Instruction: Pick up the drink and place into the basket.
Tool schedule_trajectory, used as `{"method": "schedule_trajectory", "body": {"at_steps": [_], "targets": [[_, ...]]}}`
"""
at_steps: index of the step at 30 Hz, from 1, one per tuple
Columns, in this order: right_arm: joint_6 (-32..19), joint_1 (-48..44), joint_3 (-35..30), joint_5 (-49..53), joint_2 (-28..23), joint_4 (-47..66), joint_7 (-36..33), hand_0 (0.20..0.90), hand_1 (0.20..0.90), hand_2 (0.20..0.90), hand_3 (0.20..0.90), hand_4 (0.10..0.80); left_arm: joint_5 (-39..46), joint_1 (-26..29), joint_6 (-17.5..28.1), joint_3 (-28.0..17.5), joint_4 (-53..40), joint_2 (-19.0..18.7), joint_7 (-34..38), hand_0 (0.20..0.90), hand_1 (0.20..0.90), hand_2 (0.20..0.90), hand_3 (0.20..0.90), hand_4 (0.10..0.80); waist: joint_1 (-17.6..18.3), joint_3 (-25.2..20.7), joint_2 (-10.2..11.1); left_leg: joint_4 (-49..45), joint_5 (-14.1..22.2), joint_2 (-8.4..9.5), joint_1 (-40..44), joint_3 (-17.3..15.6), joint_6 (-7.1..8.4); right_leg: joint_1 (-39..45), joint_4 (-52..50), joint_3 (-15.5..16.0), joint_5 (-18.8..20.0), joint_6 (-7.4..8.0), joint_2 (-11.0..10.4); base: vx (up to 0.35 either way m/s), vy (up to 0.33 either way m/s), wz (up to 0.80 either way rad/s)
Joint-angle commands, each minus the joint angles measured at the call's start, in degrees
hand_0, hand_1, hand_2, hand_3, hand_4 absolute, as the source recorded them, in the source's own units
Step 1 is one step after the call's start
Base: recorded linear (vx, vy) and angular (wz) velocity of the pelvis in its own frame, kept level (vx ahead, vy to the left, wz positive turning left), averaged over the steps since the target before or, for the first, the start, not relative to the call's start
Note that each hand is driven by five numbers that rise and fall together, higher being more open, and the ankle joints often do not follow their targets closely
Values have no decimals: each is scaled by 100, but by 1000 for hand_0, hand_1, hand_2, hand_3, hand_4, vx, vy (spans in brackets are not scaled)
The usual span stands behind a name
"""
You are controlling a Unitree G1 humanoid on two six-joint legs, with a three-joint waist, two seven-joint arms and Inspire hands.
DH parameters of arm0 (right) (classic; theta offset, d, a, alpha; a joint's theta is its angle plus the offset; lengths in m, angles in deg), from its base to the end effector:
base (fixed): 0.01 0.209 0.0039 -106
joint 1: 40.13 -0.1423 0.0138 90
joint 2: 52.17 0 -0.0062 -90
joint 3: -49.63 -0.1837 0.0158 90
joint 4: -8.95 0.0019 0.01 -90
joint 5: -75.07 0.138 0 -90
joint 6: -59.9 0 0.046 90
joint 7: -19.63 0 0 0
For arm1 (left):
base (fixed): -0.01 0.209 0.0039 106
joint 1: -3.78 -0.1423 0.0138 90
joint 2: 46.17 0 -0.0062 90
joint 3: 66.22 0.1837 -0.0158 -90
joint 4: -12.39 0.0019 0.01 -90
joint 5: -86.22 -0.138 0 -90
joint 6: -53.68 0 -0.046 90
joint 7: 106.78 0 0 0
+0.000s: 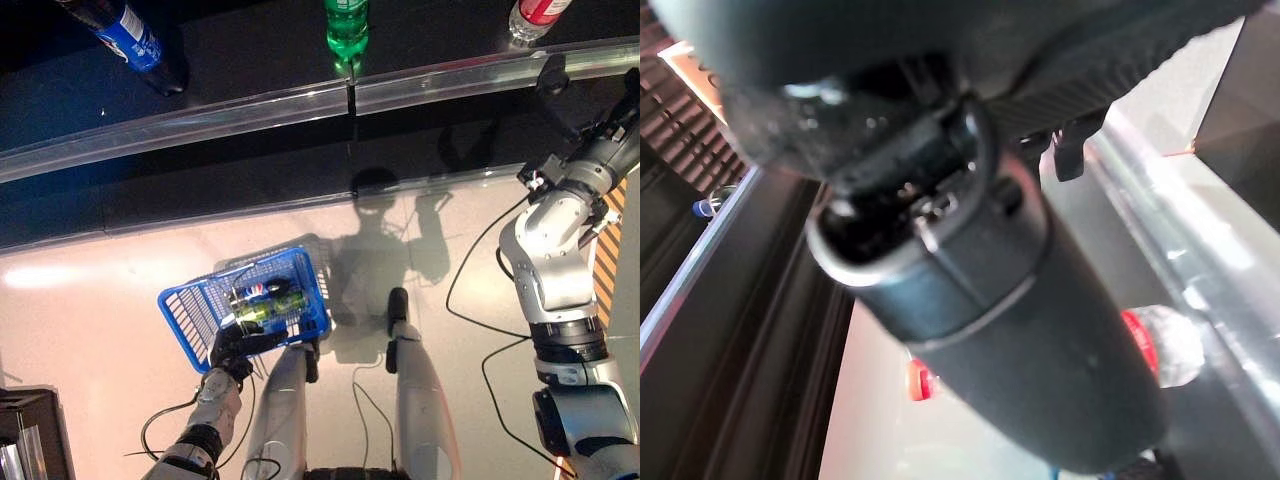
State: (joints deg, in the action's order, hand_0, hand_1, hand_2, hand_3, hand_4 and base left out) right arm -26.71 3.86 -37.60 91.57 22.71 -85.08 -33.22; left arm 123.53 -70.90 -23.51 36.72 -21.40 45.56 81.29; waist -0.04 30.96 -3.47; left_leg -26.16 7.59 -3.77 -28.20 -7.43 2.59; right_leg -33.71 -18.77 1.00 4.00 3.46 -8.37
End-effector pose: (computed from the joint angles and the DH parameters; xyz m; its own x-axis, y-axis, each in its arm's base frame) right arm 0.2972 -0.1892 0.2553 0.5038 -0.6455 0.5740 0.6064 0.7376 0.2972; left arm 0.2071 0.2002 -0.0532 0.8271 0.2291 -0.5133 -0.3248 0.9401 -0.1038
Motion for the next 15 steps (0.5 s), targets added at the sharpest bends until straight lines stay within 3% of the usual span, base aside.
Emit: {"method": "schedule_trajectory", "body": {"at_steps": [1, 10, 15], "targets": [[-84, -1222, 195, 62, -893, 437, -70, 900, 900, 900, 900, 800, -1, -992, 106, 159, -430, -98, -137, 300, 300, 300, 200, 100, -142, -117, -117, 21, -797, 43, -328, 442, -24, 260, -376, 197, -505, -188, -94, 0, 0, 0], [337, -1957, 652, 149, -961, 387, 141, 900, 900, 900, 900, 800, 22, -984, -6, 199, -576, -134, -150, 300, 300, 300, 200, 100, -242, -117, -192, 151, -868, 118, -397, 468, -43, 98, -409, 198, -495, -211, -93, 10, 4, -1], [444, -2142, 741, 216, -1012, 243, -117, 900, 900, 900, 900, 800, 19, -960, -60, 259, -621, -131, -129, 300, 300, 300, 200, 100, -273, -117, -215, 156, -799, 139, -409, 467, -50, 61, -455, 211, -536, -192, -142, 29, 0, 3]]}}
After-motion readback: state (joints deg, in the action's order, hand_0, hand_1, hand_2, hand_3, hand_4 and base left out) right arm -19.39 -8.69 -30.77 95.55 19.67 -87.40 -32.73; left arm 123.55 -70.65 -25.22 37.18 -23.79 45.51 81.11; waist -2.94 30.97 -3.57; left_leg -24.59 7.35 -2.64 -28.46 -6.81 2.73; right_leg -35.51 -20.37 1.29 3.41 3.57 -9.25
